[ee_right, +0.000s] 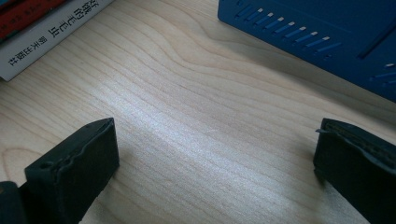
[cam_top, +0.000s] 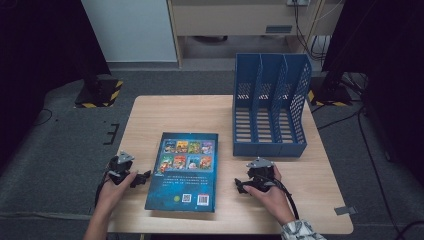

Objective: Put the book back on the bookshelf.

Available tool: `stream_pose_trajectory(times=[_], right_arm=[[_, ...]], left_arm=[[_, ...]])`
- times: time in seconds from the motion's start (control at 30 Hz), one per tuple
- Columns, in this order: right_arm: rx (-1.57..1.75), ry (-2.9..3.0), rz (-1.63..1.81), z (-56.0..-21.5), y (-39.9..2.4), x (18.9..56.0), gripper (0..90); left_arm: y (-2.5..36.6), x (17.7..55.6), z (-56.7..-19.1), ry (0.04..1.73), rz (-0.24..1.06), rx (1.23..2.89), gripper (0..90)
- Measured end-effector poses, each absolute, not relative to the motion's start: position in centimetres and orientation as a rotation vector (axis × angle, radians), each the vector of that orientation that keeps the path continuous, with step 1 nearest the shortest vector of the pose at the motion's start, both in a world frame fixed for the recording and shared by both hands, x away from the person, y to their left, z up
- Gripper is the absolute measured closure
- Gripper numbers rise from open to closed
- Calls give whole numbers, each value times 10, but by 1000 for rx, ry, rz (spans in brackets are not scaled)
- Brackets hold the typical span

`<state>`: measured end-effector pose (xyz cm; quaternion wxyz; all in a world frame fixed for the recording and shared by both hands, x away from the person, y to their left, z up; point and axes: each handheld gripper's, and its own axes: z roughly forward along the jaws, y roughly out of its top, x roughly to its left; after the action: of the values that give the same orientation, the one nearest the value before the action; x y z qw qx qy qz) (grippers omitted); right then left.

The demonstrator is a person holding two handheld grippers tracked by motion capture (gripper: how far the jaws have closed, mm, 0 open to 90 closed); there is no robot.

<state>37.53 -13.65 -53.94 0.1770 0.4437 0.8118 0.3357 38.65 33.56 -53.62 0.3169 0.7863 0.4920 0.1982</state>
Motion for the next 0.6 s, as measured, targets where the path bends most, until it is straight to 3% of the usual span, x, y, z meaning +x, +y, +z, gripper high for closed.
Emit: stream_pose_trajectory(times=[0.5, 0.6], right_arm=[[1228, 2341, 945, -538, -135, 374, 10], [1202, 2372, 969, -534, -135, 372, 64]], left_arm=[[339, 378, -525, 1283, 499, 2049, 52], [337, 374, -515, 1272, 523, 2015, 54]])
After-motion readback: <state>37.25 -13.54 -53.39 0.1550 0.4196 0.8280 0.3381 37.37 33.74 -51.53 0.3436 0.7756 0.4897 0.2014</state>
